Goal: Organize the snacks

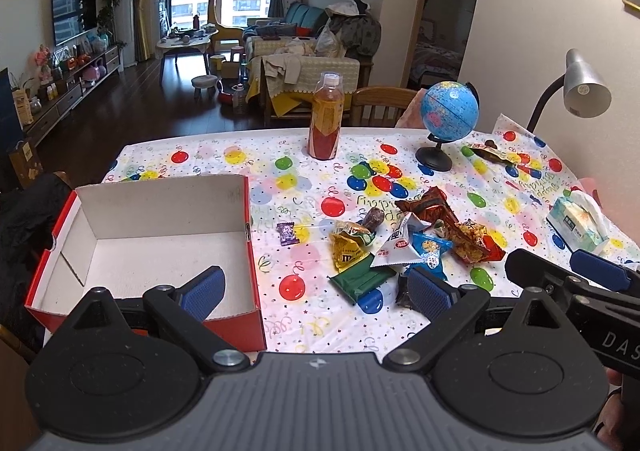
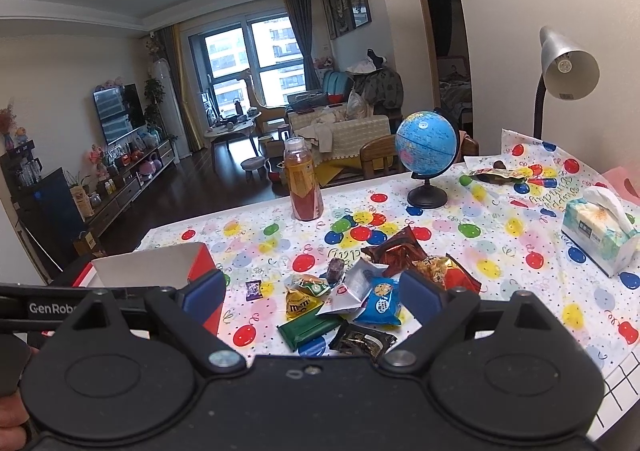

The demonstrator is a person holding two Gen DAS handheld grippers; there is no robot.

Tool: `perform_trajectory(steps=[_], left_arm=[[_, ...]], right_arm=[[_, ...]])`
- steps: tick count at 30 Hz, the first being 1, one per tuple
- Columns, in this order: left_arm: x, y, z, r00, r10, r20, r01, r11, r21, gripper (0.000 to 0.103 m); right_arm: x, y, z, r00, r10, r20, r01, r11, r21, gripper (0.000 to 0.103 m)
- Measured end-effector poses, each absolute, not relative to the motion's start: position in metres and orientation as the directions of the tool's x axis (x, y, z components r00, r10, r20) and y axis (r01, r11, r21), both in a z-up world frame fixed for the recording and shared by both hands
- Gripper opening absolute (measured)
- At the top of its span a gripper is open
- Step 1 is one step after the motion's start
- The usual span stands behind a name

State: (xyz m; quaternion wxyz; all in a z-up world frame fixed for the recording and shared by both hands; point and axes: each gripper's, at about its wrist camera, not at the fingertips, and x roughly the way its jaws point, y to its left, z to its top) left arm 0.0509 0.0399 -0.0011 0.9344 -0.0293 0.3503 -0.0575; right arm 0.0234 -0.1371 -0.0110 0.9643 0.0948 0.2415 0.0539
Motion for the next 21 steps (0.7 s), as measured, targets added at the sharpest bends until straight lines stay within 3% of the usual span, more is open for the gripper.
perform_trajectory(steps=[15, 21], left_arm=[[0.073, 0.050, -0.005, 0.741, -0.214, -0.637, 0.172, 0.977, -0.128, 0.099], [0.090, 0.042, -0.019, 0.698, -0.230, -0.678, 0.175, 0.973, -0.150, 0.099]], right_arm=[[0.034, -0.123, -0.012, 0.878, 0.115, -0.464, -0.024, 0.980, 0.198, 0.093], [0.038, -0.132, -0.018, 0.870, 0.079, -0.486, 0.010, 0.984, 0.179, 0.093]])
